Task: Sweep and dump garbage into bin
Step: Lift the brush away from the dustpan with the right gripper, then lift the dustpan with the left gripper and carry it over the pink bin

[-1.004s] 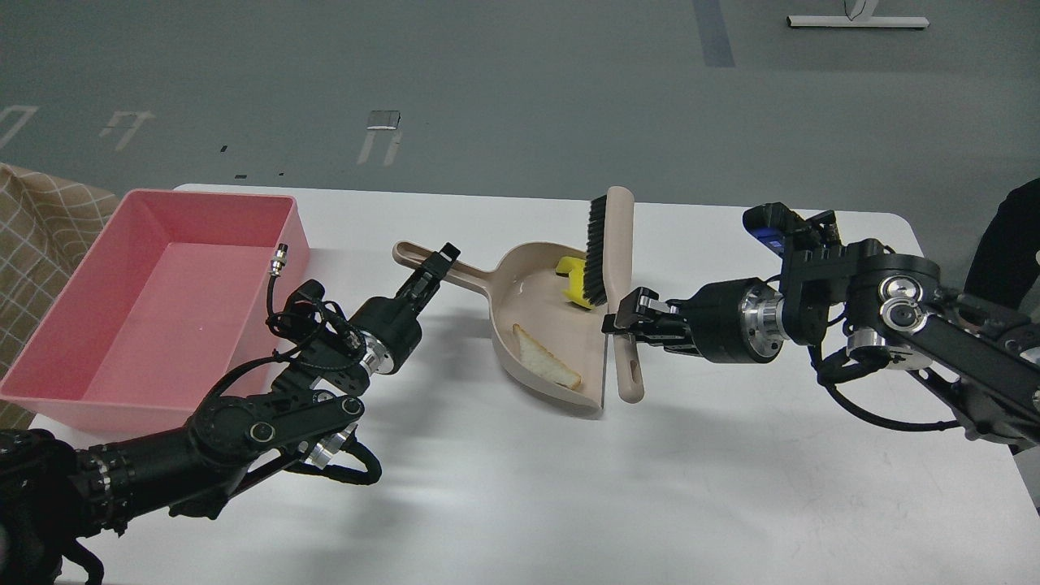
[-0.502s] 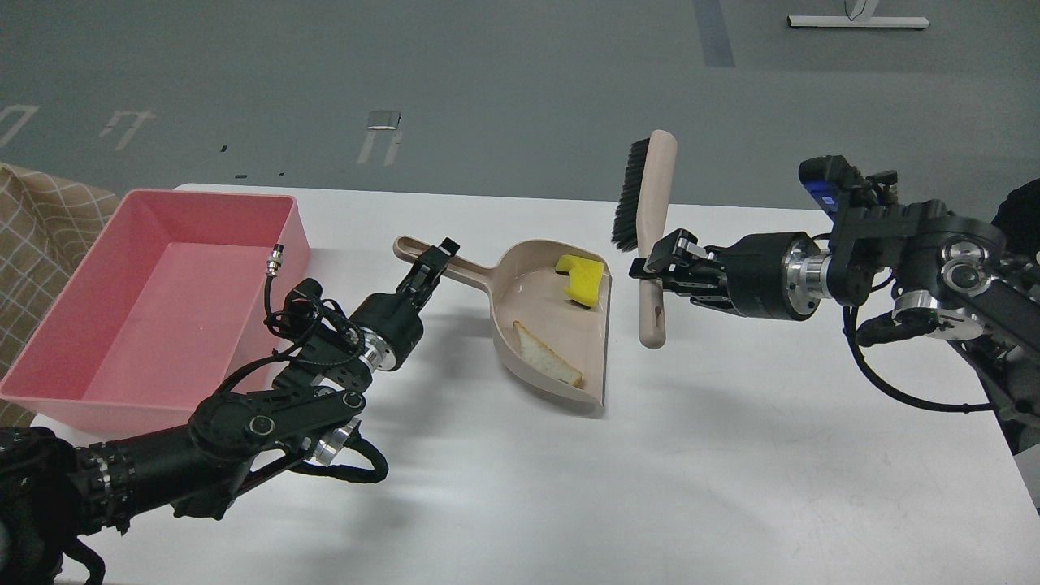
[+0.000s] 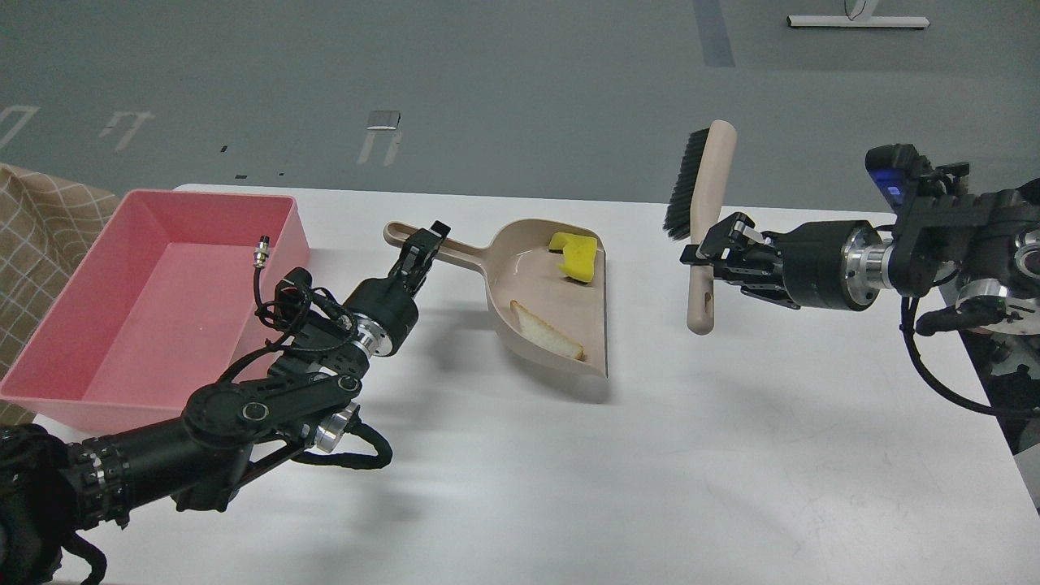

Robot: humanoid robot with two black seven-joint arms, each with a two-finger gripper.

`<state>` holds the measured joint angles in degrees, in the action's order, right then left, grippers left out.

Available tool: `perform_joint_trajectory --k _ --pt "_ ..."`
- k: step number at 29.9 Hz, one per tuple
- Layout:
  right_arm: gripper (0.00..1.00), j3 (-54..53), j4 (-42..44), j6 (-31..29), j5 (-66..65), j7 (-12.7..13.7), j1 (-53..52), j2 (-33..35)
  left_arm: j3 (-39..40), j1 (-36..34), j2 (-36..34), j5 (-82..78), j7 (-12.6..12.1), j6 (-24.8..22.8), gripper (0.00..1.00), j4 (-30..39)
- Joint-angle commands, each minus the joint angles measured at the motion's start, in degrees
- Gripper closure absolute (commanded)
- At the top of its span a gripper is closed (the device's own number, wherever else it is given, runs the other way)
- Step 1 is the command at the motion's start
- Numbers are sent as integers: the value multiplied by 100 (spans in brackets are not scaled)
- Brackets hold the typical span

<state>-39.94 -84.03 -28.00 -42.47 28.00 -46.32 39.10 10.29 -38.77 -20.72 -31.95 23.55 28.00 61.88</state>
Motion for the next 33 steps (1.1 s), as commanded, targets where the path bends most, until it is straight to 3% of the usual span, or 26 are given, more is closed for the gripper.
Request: perform_joint_trajectory --k 1,17,33 --pt "100 -58 1 0 98 0 9 150 122 1 7 22 1 0 100 0" --pt "100 -84 36 0 186 0 159 554 394 -7 -37 356 159 0 100 0" --pt "100 -93 45 0 186 0 290 713 834 -95 -573 663 255 0 100 211"
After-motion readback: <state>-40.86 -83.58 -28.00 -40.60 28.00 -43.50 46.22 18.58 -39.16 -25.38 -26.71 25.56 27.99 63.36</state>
